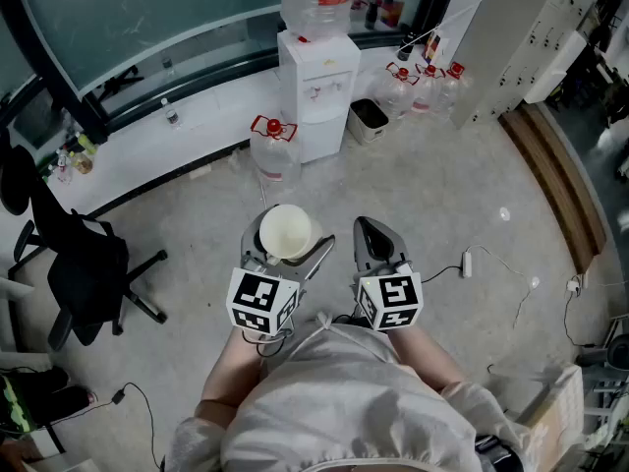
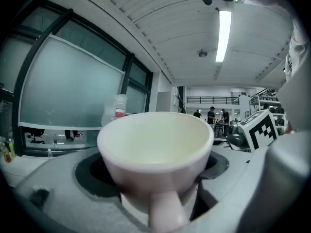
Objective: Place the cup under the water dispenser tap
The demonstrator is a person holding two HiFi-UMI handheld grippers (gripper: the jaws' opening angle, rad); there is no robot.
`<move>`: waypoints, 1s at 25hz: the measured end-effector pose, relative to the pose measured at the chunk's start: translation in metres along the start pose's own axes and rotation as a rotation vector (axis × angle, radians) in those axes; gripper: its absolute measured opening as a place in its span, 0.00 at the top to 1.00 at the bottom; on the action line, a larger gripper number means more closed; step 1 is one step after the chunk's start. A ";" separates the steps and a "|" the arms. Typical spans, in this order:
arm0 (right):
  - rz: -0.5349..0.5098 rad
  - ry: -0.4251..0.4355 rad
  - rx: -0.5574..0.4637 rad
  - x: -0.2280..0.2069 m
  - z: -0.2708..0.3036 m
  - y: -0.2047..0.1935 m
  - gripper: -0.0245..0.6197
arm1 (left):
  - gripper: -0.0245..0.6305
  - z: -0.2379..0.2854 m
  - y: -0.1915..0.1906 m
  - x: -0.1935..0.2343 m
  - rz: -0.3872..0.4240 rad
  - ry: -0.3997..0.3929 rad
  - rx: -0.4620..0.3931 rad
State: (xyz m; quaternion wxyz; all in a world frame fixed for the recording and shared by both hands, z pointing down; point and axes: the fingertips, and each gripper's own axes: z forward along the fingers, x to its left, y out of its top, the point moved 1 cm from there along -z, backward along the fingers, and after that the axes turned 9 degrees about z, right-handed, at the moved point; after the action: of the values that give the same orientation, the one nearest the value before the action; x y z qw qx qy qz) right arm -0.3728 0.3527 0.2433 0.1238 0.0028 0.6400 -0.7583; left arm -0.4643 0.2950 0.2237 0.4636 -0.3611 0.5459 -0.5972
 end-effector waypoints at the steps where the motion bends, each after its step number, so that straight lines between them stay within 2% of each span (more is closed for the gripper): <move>1: 0.001 -0.001 0.002 -0.001 0.000 0.000 0.92 | 0.24 0.001 0.000 0.000 -0.001 -0.001 0.001; 9: 0.003 -0.002 0.022 -0.003 0.010 -0.004 0.92 | 0.24 0.010 -0.001 0.004 -0.004 -0.016 0.006; 17: 0.057 -0.028 0.041 -0.013 0.026 -0.015 0.92 | 0.24 0.024 -0.010 0.015 -0.032 -0.026 0.019; 25: 0.087 -0.007 0.074 -0.073 0.060 -0.022 0.92 | 0.24 0.080 -0.022 0.015 -0.046 0.019 0.050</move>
State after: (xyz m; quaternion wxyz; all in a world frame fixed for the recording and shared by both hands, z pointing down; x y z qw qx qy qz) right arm -0.2967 0.3115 0.2874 0.1588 0.0325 0.6105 -0.7752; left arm -0.3973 0.2553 0.2556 0.4535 -0.3559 0.5268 -0.6246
